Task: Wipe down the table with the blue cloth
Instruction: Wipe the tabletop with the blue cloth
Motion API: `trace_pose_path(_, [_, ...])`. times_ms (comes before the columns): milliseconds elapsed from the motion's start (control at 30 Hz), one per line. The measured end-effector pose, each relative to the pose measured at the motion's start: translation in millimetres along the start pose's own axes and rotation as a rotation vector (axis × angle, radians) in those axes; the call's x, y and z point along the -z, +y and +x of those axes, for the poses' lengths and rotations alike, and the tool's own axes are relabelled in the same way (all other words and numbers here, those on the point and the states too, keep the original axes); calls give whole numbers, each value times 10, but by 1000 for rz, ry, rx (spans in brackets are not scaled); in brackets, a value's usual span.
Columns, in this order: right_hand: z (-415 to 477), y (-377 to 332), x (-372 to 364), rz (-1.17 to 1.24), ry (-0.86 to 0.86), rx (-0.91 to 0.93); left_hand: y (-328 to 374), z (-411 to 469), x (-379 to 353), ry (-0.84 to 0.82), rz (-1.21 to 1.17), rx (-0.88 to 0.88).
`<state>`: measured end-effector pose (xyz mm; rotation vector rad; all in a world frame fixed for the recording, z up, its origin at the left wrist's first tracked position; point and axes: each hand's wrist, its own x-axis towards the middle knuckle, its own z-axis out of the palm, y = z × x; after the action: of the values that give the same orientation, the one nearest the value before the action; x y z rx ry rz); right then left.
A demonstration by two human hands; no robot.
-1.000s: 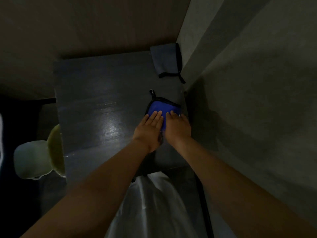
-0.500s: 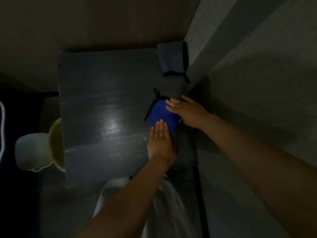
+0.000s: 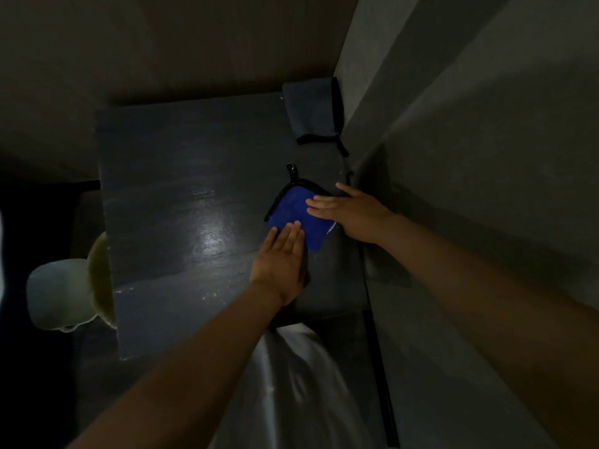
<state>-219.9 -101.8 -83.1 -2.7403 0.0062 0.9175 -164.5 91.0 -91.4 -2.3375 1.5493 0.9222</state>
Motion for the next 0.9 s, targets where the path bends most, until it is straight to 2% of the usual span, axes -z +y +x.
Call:
trace_pose_path(300, [-219, 93, -85, 105, 106, -102, -125, 221, 275, 16, 122, -62])
trace_pose_path(467, [-309, 80, -137, 19, 72, -204, -91, 432, 426, 2, 209, -90])
trace_pose_path(633, [-311, -55, -261, -128, 15, -243, -65, 466, 404, -5, 167, -92])
trace_pose_path(900, [-337, -176, -268, -134, -23, -291, -54, 387, 306, -45, 173, -113])
